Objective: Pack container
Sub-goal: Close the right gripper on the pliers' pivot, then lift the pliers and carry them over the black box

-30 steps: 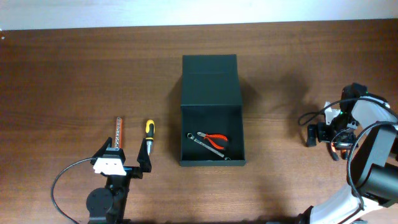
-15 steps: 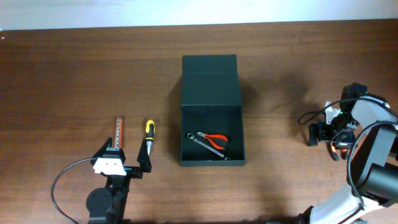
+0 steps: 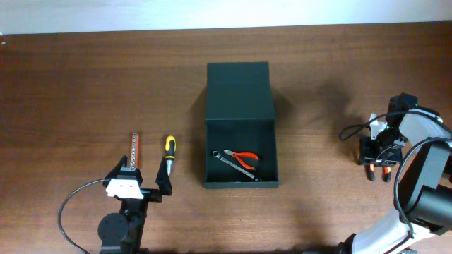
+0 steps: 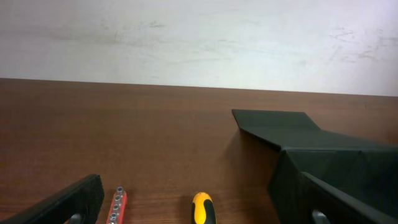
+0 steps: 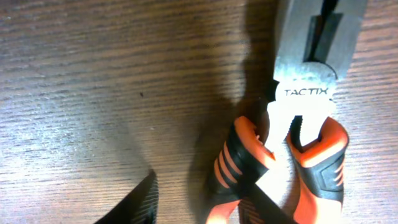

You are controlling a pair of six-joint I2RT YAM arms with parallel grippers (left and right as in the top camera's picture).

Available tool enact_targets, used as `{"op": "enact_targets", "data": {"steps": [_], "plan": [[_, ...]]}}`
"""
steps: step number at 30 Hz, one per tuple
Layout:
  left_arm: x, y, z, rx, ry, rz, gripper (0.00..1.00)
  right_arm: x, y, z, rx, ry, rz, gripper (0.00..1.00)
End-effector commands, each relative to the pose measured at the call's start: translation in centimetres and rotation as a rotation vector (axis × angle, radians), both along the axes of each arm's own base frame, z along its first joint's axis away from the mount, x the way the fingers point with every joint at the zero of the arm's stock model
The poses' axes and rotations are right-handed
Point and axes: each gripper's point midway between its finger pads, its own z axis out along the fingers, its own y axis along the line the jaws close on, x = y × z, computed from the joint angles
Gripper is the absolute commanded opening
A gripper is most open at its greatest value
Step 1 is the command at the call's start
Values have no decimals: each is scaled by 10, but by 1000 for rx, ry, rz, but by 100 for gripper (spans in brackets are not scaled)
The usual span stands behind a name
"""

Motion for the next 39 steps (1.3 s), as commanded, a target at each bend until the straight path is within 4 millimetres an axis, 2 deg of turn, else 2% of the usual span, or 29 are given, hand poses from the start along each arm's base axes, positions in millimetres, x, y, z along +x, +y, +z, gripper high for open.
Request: {"op": "enact_targets", "data": {"steps": [1,13,22,24,26,29,32,36,39], "plan": [[0,-1,-1,14,-3,-10,99,3,4,-8,13,-5,-23,34],[0,-1,-1,14,-3,-10,99,7,2,-8,0,-21,-76,12],[0,-1,-1,14,-3,-10,99,10,1,-8,-5,-34,-87,11],[0,-1,-1,14,-3,-10,99,11,1,-8,-5,-36,-87,10],[0,-1,-1,14,-3,-10,99,17,3,-4,17,-53,-89,4],[0,-1,-1,14,-3,-10,99,34,8,11,67,-99,-92,4],[0,-1,-1,14,-3,-10,99,53,10,35,97,-140,-86,4],[0,-1,-1,14,-3,-10,99,77,14,77,88,-180,-48,4],[0,-1,-1,14,-3,-10,99,96,27,114,79,-222,5,4]]}}
